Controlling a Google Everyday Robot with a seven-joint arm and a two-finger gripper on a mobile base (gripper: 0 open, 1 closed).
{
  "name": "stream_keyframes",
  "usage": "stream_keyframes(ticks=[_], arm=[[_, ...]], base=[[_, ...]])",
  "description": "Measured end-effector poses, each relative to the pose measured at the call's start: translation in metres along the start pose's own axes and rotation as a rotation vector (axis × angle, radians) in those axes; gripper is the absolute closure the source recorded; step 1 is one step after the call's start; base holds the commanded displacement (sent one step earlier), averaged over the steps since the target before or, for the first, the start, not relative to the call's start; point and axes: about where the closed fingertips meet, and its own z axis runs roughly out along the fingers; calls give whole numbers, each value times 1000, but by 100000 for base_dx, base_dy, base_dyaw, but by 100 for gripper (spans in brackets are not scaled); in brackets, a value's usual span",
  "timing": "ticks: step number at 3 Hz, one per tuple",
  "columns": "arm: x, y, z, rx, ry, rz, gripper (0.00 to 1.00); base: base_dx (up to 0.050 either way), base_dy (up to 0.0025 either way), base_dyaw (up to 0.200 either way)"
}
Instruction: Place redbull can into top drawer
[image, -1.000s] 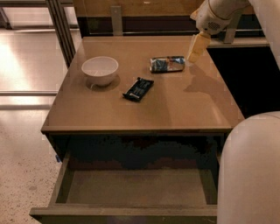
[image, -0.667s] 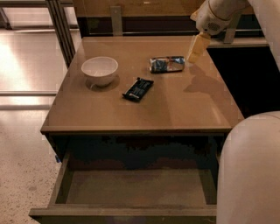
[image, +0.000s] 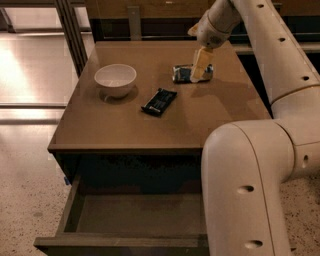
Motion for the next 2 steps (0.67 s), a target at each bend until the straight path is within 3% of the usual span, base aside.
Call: stream_keyframes(ticks=[1,2], arm=[[-30,-3,41,-42,-84,-49,0],[-30,-3,41,-42,-84,-49,0]], base=[[0,0,0],[0,0,0]])
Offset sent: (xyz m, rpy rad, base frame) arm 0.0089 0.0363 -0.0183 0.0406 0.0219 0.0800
